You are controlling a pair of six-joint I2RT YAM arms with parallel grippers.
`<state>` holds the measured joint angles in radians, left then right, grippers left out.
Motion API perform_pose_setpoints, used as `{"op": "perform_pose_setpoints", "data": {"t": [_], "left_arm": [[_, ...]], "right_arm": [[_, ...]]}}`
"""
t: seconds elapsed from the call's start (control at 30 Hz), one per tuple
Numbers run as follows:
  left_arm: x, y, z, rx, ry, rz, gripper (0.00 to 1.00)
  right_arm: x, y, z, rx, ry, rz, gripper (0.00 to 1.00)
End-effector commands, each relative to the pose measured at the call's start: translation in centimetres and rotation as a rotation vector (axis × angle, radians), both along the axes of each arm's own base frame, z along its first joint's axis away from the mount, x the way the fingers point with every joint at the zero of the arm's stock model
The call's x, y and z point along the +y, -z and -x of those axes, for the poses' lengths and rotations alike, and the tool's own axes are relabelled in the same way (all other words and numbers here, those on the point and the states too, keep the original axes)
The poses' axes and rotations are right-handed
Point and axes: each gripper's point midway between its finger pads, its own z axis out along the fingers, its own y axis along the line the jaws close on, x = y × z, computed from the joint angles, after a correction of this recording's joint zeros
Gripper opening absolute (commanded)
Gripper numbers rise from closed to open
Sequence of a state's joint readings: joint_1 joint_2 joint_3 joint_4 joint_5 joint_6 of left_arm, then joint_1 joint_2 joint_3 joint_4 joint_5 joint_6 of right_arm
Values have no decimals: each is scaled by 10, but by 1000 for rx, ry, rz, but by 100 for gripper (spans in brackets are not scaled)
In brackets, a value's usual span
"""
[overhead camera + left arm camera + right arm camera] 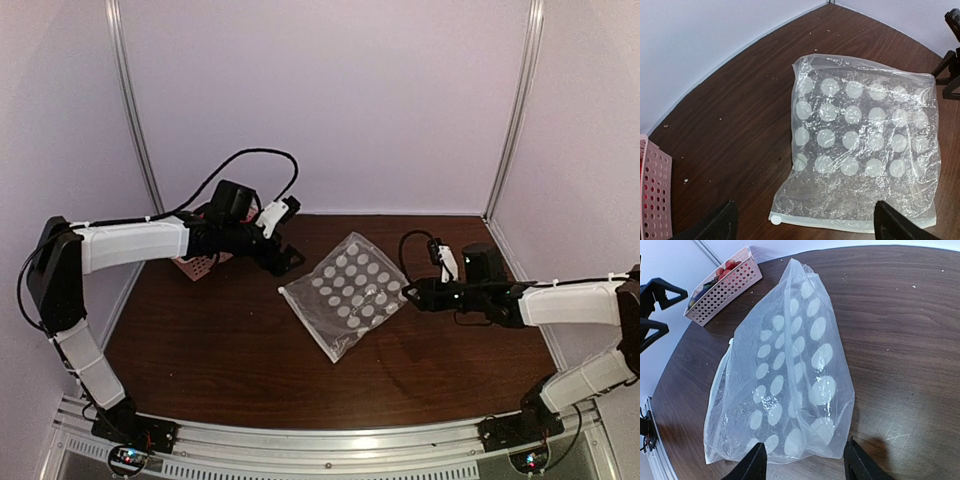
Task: Open the zip-top bag and remove the fake food
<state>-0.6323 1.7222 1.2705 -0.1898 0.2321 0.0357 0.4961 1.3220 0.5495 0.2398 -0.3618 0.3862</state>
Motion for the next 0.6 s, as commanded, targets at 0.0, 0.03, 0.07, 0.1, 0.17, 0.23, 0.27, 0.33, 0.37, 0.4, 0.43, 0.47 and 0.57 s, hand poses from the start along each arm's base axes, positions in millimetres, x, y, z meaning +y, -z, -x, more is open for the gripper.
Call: {"op": "perform_pose_setpoints", "data": {"t": [0.0,0.03,0.07,0.1,0.17,0.23,0.27,0.33,0.37,0.4,0.43,0.47,0.57], "left_arm": [[-14,-20,7,10,-14,166,98],[-20,-18,11,8,-2,169,98],[-25,-13,15,9,6,161,98],[-31,-8,17,11,9,149,97],[-44,4,20,25,24,127,98],[-59,14,26,39,43,116,98],[-67,16,28,40,54,115,98],[-80,29,33,52,62,94,98],[-87,35,35,60,71,85,98],[-93,42,38,67,79,76,98],[-96,49,38,78,76,69,98],[-98,57,38,95,76,62,98],[-97,76,41,125,73,59,98]], "right_arm": [[-9,-21,-6,-38,17,-3,56],[-11,-26,-7,-49,23,1,57],[-12,-29,-9,-55,31,6,61],[-14,-33,-12,-63,50,14,65],[-13,-42,-17,-76,55,5,68],[-4,-50,-20,-81,39,-41,68],[2,-51,-22,-76,25,-67,67],[16,-51,-26,-57,-5,-111,65],[23,-48,-27,-48,-26,-122,64],[29,-45,-29,-39,-36,-129,64],[34,-41,-30,-28,-47,-135,64],[39,-36,-31,-15,-60,-141,63],[49,-16,-33,27,-82,-147,62]]}}
